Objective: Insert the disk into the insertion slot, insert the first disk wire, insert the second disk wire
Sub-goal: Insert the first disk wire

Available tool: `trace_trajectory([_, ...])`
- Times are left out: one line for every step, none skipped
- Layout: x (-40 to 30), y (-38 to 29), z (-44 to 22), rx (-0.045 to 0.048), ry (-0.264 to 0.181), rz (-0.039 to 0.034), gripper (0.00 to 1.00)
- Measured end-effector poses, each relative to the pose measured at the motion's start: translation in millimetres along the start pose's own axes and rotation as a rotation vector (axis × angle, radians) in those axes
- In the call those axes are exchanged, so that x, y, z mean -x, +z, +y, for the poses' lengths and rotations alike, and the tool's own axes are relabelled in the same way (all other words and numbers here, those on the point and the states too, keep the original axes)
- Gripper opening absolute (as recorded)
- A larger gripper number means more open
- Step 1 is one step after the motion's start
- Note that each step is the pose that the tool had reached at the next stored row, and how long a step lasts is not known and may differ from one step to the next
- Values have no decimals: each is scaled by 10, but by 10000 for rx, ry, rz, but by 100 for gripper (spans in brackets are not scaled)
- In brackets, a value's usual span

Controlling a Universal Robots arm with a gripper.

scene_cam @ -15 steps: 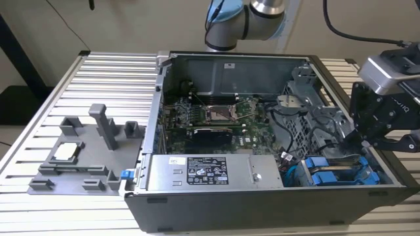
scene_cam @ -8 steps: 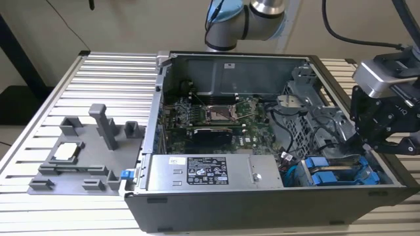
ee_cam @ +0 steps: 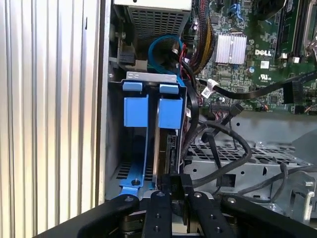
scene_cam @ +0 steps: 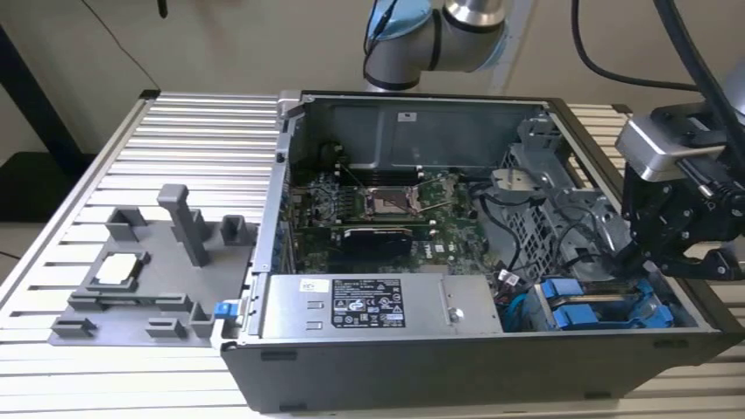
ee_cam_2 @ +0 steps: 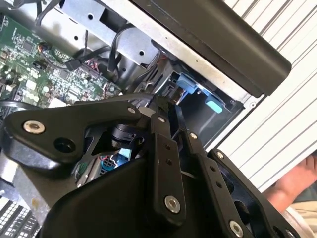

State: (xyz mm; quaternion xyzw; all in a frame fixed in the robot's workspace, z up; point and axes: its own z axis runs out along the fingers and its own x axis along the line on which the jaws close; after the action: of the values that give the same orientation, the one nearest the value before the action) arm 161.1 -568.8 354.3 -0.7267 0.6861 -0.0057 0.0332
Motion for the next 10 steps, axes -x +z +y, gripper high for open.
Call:
trace_trajectory([0, 0, 0, -1, 0, 4, 19])
trace_trajectory([-1, -1, 0, -1, 0, 7, 19])
trace_trajectory([0, 0, 0, 0, -1, 8, 19])
trace_trajectory([0, 1, 0, 0, 0, 8, 19])
trace_trajectory([1, 1, 3, -5, 1, 9, 19])
trace_trajectory([2, 4, 16, -36, 12, 12, 19])
trace_trajectory([4, 9, 33, -57, 46, 16, 19])
trace_trajectory([5, 15, 53, -67, 78, 18, 19])
trace_trajectory([5, 26, 69, -103, 110, 20, 19])
trace_trajectory([5, 36, 75, -151, 143, 24, 19])
